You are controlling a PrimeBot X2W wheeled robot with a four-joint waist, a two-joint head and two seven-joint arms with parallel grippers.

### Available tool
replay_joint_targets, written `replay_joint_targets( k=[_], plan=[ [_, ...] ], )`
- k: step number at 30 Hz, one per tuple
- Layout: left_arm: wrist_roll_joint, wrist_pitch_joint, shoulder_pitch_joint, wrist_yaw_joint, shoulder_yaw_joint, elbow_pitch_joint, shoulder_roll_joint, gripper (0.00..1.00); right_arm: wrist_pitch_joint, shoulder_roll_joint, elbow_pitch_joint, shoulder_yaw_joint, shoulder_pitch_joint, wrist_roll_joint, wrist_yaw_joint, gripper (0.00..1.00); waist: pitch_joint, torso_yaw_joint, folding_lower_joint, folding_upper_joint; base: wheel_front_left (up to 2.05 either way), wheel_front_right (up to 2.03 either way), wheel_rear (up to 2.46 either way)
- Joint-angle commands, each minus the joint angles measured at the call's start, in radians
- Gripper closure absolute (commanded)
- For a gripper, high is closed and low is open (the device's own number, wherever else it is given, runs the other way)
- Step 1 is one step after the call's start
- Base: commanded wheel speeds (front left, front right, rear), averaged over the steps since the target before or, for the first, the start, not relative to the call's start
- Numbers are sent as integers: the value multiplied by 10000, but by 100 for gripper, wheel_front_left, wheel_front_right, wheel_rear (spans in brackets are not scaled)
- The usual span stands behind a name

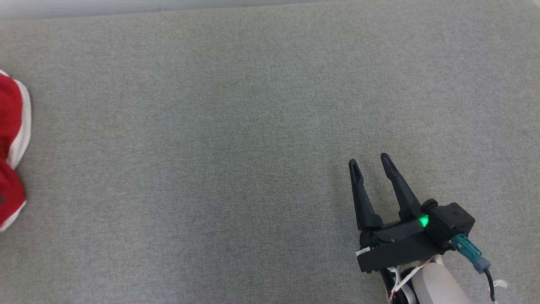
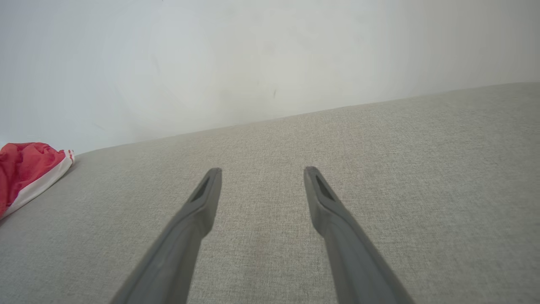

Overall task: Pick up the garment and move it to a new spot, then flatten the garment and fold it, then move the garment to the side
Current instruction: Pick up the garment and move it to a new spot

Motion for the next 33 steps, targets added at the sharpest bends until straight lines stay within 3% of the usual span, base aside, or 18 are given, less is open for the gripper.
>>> replay_joint_targets(
  k=[1,10,16,22,33],
  plan=[
    [-33,-406,33,-65,13,-116,85,100,-8,-4,23,-41,151,-28,34,0,-132,88,0,-1,0,0,0],
    [-63,-2461,-834,-498,-292,-1407,-149,100,-7,-8,84,-231,372,-48,35,0,-609,440,0,-1,0,0,0],
    [-116,-2910,-1455,-756,-802,-3092,-661,100,-7,-8,116,-322,387,134,34,0,-873,471,0,-1,0,0,0],
    [-465,-2512,-1533,-847,-1225,-4966,-1213,100,-7,-6,93,-371,460,291,34,0,-1012,50,0,-1,0,0,0],
    [-1616,-680,-219,-864,-2148,-9172,-2294,100,-9,2,122,-596,712,614,34,0,-1155,-1716,0,-1,0,0,0]
  ],
)
